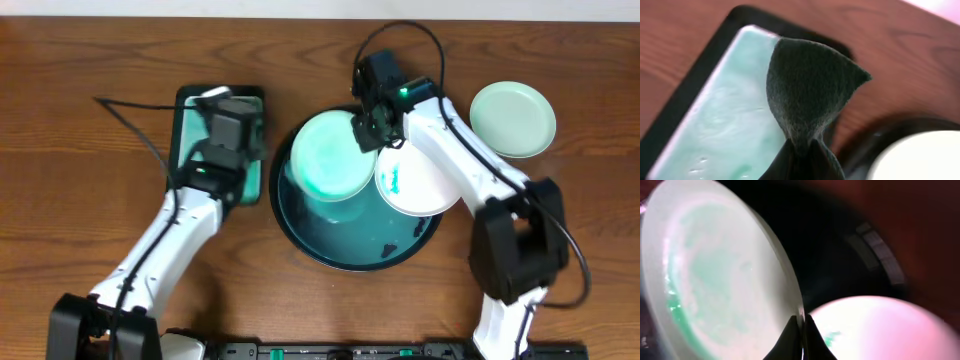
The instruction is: Clean dirty plates on tray and stack at the side
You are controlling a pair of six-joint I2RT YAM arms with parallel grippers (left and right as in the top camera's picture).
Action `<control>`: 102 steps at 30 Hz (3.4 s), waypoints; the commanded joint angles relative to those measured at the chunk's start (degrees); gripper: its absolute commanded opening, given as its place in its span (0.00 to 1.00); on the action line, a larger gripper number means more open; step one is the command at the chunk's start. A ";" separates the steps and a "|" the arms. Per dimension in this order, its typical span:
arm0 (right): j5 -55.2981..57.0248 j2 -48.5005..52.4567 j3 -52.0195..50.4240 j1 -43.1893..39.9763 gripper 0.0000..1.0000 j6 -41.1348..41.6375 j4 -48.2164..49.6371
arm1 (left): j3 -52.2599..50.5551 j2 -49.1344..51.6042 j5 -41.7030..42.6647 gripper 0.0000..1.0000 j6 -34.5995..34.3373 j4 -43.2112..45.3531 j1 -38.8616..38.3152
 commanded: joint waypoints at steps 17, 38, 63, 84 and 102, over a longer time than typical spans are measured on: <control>52.39 -8.07 1.73 18.73 0.01 -45.11 12.07 | -0.59 6.69 7.52 0.08 -1.14 -0.31 9.29; 17.94 -8.07 1.70 13.03 0.01 -31.21 6.99 | -0.66 7.23 10.62 0.07 0.81 -0.17 10.40; -30.01 0.26 -12.81 -10.71 0.01 -9.03 16.26 | 0.11 -4.26 21.09 0.07 1.33 7.10 1.49; -21.92 4.02 -13.92 -10.25 0.01 -4.42 12.50 | 0.11 18.27 21.07 0.07 -3.61 20.46 -13.81; -21.97 4.09 -13.99 -7.85 0.01 -3.74 21.79 | 0.13 17.27 21.31 0.07 -3.58 20.81 -13.94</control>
